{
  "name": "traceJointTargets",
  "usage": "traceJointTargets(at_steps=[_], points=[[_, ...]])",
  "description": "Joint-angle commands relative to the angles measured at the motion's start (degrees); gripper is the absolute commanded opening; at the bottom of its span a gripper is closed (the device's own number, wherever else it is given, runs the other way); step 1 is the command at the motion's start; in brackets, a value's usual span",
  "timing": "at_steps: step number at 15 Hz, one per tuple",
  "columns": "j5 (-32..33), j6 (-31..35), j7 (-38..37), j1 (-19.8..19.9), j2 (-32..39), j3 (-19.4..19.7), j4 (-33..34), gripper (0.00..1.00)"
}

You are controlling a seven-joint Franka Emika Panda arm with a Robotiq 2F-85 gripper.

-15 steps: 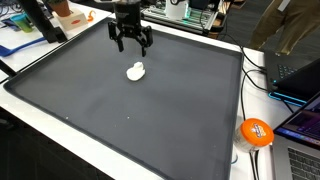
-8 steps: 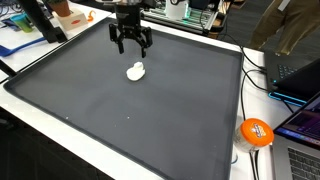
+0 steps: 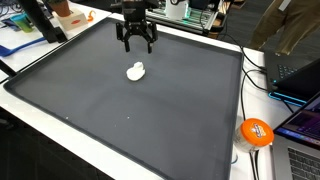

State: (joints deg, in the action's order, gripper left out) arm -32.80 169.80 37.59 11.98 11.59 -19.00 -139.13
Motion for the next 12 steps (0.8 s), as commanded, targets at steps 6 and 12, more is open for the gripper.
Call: traceJointTargets(at_steps=[6,12], points=[[-5.6,3.0,5.0,2.2,0.3,-2.7,-0.7,1.0],[-9.8,8.5,8.6,3.3,2.8,-5.3,0.5,1.0]])
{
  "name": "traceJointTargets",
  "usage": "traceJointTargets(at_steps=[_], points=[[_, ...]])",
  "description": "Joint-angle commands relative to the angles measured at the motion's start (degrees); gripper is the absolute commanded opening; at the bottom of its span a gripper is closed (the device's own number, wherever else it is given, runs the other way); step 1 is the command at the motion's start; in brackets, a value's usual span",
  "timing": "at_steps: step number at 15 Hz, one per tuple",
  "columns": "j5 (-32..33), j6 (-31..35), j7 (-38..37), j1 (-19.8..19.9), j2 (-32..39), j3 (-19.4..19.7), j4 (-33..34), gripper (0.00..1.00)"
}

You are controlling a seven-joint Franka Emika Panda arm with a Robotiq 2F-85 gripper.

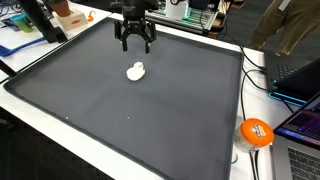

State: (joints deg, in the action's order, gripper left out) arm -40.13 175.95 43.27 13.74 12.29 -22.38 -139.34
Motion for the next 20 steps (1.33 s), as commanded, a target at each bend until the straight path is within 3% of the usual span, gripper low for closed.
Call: traceJointTargets(at_steps=[1,9,13,14,15,20], points=[[-2.9,3.3,3.6,2.0,2.9,-2.6,1.2,1.0],[-1.2,9.5,4.5,4.6,11.6,-5.4,5.7,1.0],[-1.8,14.4,4.1,12.2,13.7,-13.6,5.6,1.0],[-1.3,13.3,3.5,12.7,12.7,-13.8,4.8,1.0],[-1.0,13.1,3.2,9.4,12.9,-10.8,5.7,1.0],[0.2,15.7,4.4,15.4,14.3,-17.1,5.8,1.0]])
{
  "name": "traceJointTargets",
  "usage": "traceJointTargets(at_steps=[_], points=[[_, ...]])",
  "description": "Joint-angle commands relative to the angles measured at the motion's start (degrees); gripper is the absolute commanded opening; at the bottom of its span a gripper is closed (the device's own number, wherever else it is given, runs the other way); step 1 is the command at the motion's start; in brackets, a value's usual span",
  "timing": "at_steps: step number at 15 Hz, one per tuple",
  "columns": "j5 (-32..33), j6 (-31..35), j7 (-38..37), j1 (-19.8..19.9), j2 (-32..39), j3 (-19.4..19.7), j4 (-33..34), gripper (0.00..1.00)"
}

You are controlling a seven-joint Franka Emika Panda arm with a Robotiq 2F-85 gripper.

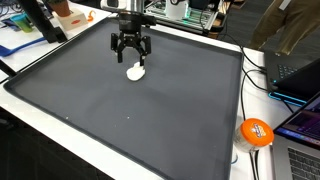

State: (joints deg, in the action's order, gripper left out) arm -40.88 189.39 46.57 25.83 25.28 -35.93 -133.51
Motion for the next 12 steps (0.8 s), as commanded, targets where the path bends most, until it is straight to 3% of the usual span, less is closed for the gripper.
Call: traceJointTargets(at_steps=[1,5,8,12], points=[[1.5,2.9,1.5,4.5,1.7,-4.9,0.0,1.0],[5.4,7.2,3.7,9.1,4.9,-9.5,-0.8,1.0],[7.7,7.6,5.5,9.4,6.4,-8.6,-1.8,1.0],[12.4,10.9,7.0,12.1,10.1,-10.7,-2.2,1.0]])
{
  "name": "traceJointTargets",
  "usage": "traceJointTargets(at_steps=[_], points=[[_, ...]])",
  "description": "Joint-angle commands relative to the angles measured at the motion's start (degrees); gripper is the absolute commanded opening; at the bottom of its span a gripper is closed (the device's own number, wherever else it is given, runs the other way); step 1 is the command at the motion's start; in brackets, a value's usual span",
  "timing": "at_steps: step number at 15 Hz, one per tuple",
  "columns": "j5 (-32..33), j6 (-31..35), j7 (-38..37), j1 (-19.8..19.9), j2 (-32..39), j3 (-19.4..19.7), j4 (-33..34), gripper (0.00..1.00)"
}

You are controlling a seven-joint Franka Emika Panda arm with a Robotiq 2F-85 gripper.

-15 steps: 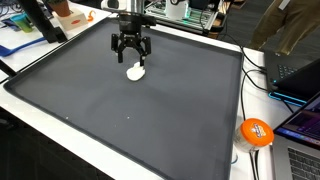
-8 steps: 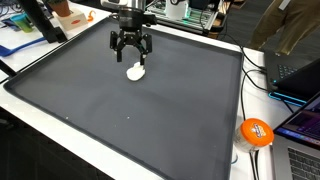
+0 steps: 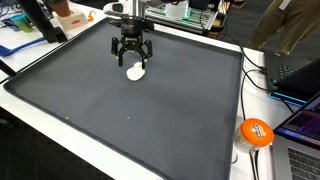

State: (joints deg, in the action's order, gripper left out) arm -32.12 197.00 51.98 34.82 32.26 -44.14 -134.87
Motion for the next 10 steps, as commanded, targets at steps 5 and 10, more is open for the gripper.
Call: traceJointTargets(at_steps=[5,10], points=[[8.6,6.2,2.0,5.3,6.3,-3.9,-1.6,1.0],[13.2,8.4,2.1,7.0,8.8,-4.9,-2.0,1.0]])
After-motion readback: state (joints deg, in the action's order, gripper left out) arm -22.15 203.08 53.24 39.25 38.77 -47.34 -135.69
